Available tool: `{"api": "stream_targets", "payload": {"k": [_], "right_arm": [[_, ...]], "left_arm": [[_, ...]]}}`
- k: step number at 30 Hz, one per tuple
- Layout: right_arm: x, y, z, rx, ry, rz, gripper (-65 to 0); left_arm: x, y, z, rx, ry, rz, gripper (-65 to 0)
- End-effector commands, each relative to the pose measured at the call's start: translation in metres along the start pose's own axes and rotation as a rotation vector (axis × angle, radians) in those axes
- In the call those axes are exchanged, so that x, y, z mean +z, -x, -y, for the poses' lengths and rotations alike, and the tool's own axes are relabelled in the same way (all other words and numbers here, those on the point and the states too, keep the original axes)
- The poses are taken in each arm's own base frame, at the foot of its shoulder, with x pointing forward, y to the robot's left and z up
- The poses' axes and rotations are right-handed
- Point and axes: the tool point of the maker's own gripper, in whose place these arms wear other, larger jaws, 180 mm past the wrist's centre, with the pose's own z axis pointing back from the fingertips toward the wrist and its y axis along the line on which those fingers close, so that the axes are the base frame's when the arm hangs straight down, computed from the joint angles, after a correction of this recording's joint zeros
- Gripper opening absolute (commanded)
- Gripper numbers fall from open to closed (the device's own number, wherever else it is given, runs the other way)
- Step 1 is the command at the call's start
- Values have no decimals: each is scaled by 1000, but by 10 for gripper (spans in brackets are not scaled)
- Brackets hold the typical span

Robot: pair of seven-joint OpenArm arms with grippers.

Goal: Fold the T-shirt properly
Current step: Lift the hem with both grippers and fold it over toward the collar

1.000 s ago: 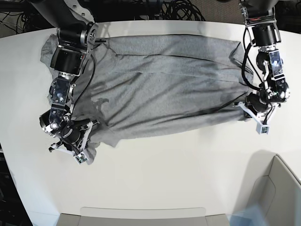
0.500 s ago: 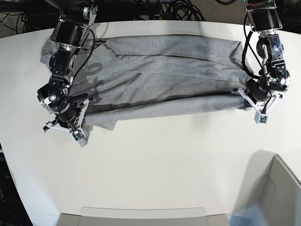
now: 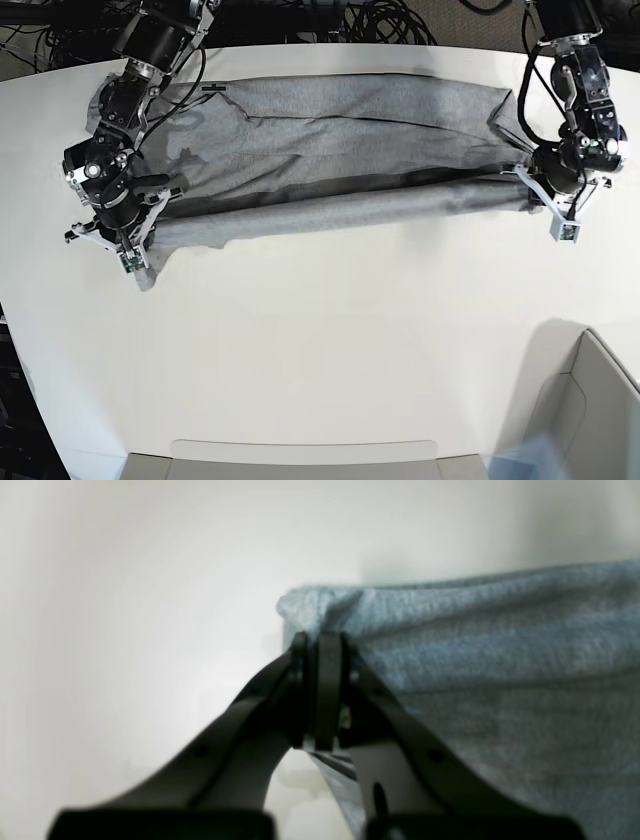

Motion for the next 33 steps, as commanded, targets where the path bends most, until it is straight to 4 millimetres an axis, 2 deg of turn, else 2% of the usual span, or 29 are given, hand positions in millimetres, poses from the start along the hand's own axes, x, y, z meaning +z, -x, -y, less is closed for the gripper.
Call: {"api": "stream_targets", "payload": {"k": [1,5,10,14,17,22,27,28,31,33], "right_arm": [[7,-15,10,16,30,45,-645],[20,-8,12,-5,62,43,-645],[30,7,4,6,59,14,-645],[34,29,-7,11,34,-32,-645],[38,45,-15,10,15,-64,-645],[44,68,-26,15,-9,-113,-645],[47,77,-30,14,-19,-136,-641],[47,77,-32,10,-22,-135,-635],[47,79,-34,-20,-19,-137,-574],[48,80,-32,-35,-10,-138,-519]], "left_arm": [[6,-7,-11,-16,-40,22,-650],[6,6,-12,-14,-41,-6,-650],[10,20,-9,-32,-42,-28,-650],[21,31,-3,-66,-42,-36,-650],[21,42,-2,-70,-39,-61,-650],[22,52,-1,-71,-37,-83,-650],[23,54,-2,-69,-40,-92,-650],[23,54,-1,-69,-40,-93,-640],[23,53,-1,-74,-39,-90,-498],[29,44,0,-79,-45,-56,-420]]}}
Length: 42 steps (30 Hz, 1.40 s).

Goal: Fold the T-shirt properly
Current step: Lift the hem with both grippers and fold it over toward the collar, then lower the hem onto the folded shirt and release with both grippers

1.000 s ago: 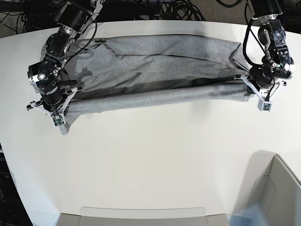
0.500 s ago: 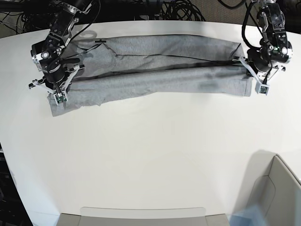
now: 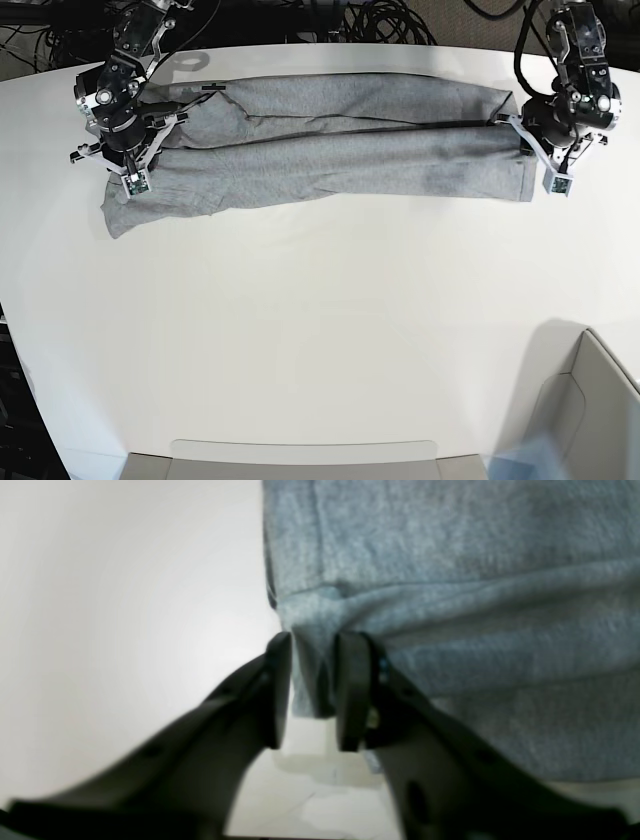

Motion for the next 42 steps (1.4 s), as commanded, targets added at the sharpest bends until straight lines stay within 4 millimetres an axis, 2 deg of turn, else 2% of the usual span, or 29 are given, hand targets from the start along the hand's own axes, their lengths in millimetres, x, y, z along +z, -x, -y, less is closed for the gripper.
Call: {"api": "stream_targets", "payload": {"k": [1,4,7,12,17,22,28,30,32,35,37,42], "right_arm": [[4,-13,7,15,14,44,-490],[5,-15,8,17,16,49,-419],[5,-14,8,14,18,48,-381],[5,-15,9,13,18,49,-379],[4,-15,8,14,17,50,-379],[4,-15,8,15,16,48,-379],[4,-14,7,14,15,45,-379],[4,-14,7,15,14,46,-379],[4,-14,7,15,14,46,-379],[4,-14,7,15,14,46,-379],[4,-15,7,16,14,48,-379],[3,-17,7,14,14,53,-379]], "left_arm": [[13,-11,-11,-6,-35,47,-393],[28,-19,-23,4,-77,92,-364],[29,-16,-29,-3,-85,87,-362],[12,-8,-20,-137,6,27,-333],[-6,14,-62,58,-8,-56,-333],[-27,36,-63,140,41,-141,-333],[-30,43,-63,158,48,-161,-333],[-25,44,-72,177,26,-156,-334],[-9,40,-88,176,-22,-152,-334],[15,0,-99,129,-92,-28,-334],[26,-21,-90,95,-98,46,-334],[25,-26,-60,111,-3,104,-334]]}}
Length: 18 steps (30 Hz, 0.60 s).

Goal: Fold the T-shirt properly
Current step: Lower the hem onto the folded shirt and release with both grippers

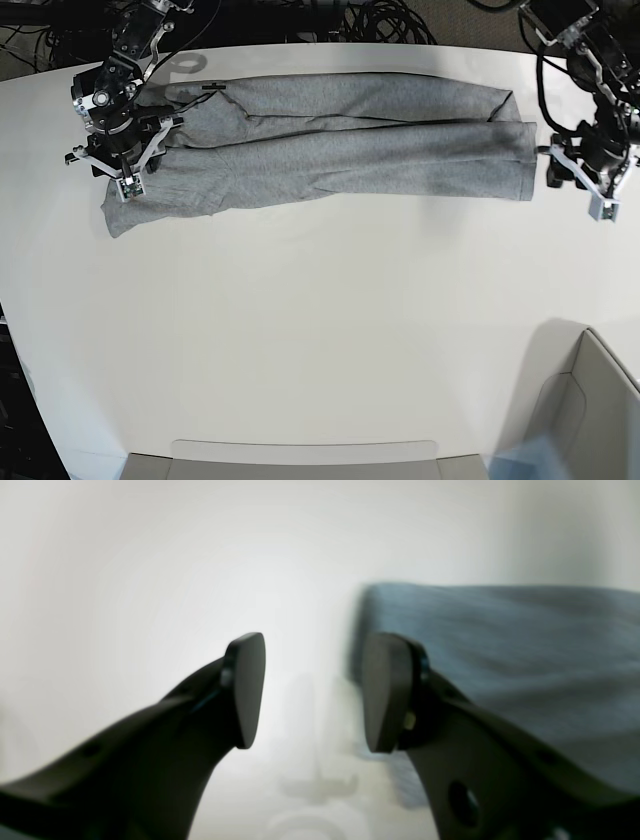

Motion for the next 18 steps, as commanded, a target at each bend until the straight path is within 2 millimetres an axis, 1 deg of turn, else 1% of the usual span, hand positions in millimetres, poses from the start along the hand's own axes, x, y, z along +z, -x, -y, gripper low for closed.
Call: {"api": "stream_targets", "payload": {"k": [1,3,9,12,14,15,18], "right_arm": [[3,-11,4,14,2,41,-379],[2,-11,4,15,1,40,-379],[2,-10,3,14,0,39,-379],[2,-10,3,14,0,39,-379],[2,-10,4,16,1,39,-379],[2,-10,4,16,1,39,-379],[2,-10,5,18,3,38,-379]], "left_arm": [[4,-3,-6,0,-14,5,-334],[-5,6,1,34,28,-10,-334],[-25,34,2,107,82,-98,-334],[-29,38,6,113,98,-110,-334],[-33,38,18,98,123,-119,-334],[-34,39,20,96,128,-120,-334],[-35,39,22,99,132,-120,-334]]}}
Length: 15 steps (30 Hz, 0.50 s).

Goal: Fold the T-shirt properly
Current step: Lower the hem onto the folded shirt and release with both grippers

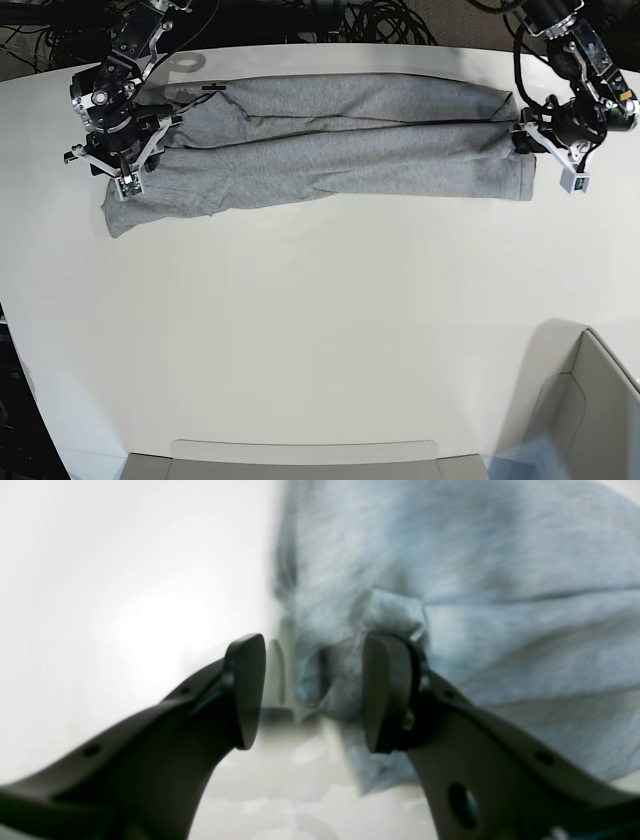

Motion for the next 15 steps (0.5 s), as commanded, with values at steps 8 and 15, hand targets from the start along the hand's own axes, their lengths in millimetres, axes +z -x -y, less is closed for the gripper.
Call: {"api": "stream_targets", "payload": {"k": [8,15], "right_arm": [[2,-11,4,15,3,41,-379],[2,-11,4,15,3,41,-379]], "left_arm": [[-10,-3,18,-44,43,-14,-334],[-68,68,47,33,202,-243,-335]]}}
